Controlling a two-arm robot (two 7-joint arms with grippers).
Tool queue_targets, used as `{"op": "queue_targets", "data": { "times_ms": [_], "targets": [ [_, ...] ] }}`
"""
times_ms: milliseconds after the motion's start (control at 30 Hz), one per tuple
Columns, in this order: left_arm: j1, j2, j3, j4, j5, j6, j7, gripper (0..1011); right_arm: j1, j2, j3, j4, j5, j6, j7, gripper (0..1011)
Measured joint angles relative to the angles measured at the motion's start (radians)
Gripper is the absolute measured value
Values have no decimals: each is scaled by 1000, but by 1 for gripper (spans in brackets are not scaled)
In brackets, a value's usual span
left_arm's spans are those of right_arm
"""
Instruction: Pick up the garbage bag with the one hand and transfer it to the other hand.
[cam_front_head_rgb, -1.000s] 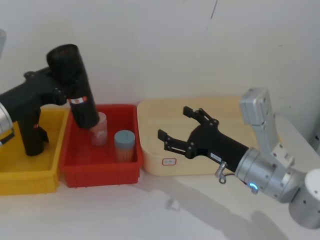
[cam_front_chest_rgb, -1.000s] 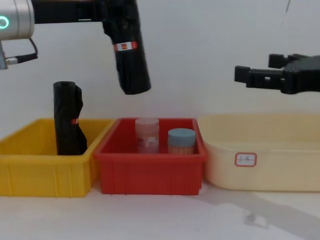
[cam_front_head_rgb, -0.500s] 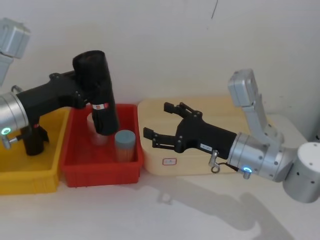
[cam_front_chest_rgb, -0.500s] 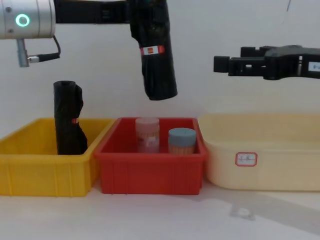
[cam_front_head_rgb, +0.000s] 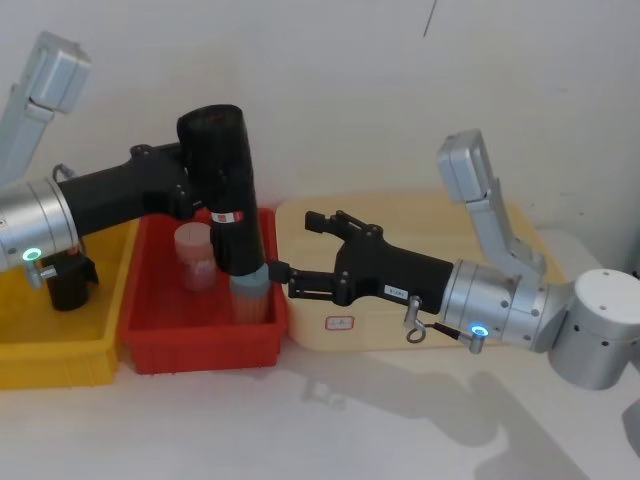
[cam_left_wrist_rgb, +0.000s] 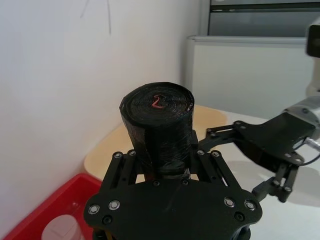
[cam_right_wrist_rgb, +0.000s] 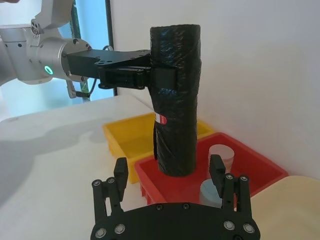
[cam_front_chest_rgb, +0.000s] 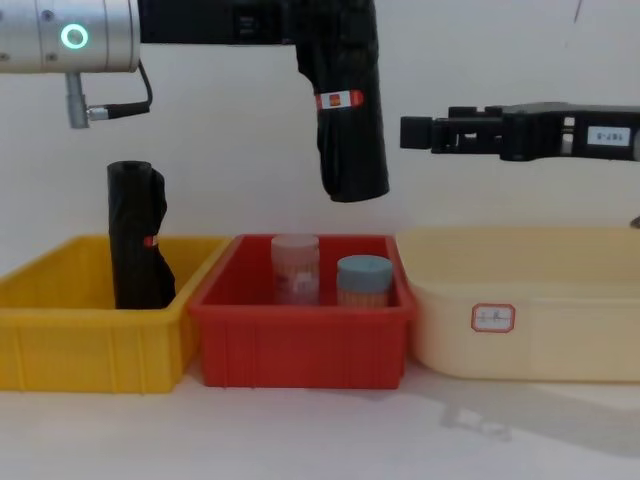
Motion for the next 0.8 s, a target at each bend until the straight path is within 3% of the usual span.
{"op": "queue_targets", "data": {
  "times_ms": [800],
  "targets": [
    [-64,-23,57,64,-51,31,-94,447,75,-28,-52,89,13,-36,47,1001]
  ]
}}
